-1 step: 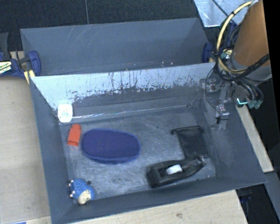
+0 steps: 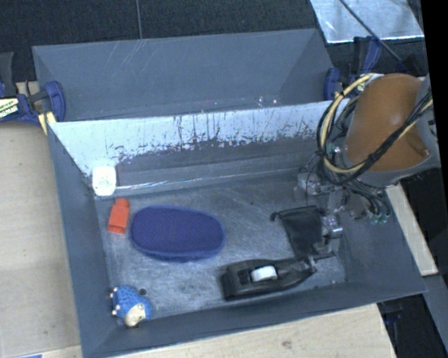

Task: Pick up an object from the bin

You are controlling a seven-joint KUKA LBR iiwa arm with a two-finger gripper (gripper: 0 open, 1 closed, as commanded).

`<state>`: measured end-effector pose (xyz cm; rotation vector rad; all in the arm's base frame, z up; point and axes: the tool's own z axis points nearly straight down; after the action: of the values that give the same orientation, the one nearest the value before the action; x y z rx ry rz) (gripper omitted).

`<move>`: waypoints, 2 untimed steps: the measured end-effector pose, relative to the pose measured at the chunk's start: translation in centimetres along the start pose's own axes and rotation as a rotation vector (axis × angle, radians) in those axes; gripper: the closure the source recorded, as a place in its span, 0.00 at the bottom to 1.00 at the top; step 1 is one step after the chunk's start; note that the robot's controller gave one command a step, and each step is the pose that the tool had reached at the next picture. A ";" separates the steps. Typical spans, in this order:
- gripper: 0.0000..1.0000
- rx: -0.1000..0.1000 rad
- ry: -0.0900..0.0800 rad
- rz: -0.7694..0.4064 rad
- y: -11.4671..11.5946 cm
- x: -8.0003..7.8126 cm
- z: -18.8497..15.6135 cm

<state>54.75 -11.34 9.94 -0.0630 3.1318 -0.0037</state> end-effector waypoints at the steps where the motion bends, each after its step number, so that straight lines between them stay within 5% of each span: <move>1: 0.00 -0.001 0.004 0.143 -0.3 -1.6 3.0; 2: 1.00 0.000 0.001 0.141 -0.3 -1.7 2.8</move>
Offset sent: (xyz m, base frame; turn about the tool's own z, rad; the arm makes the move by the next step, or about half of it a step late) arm 0.0156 -0.0016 -0.0294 0.1418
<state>56.47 -11.57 7.10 0.1572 3.1294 -0.0025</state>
